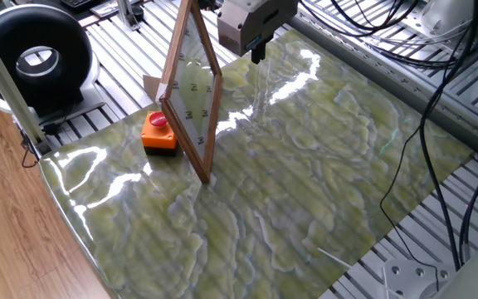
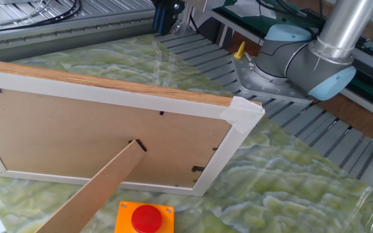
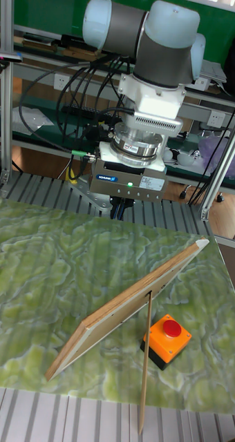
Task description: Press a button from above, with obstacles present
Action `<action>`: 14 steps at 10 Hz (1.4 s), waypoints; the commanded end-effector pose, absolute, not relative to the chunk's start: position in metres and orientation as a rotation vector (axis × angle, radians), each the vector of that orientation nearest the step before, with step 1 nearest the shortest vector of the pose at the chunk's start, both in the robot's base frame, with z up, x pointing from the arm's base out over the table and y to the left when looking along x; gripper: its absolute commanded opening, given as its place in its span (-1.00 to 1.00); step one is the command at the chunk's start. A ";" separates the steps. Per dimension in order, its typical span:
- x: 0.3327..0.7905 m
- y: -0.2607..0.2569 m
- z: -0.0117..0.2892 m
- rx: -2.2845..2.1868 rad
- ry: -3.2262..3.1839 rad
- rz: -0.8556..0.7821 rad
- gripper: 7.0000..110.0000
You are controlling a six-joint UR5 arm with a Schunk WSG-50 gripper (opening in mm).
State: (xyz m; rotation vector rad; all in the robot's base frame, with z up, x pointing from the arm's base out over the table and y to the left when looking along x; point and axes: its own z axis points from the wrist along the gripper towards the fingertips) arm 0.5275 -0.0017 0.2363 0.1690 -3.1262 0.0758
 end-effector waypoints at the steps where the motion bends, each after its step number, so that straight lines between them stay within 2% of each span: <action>1: 0.526 0.002 0.242 0.162 -3.128 0.053 -1.00; 4: 0.529 -0.006 0.242 0.192 -3.136 0.103 -1.00; 6: 0.537 -0.002 0.242 0.225 -3.169 0.078 -1.00; 8: 0.541 -0.024 0.245 0.191 -3.174 0.223 -1.00; 11: 0.552 -0.006 0.244 0.221 -3.227 0.113 -1.00; 14: 0.552 -0.008 0.244 0.236 -3.221 0.131 -1.00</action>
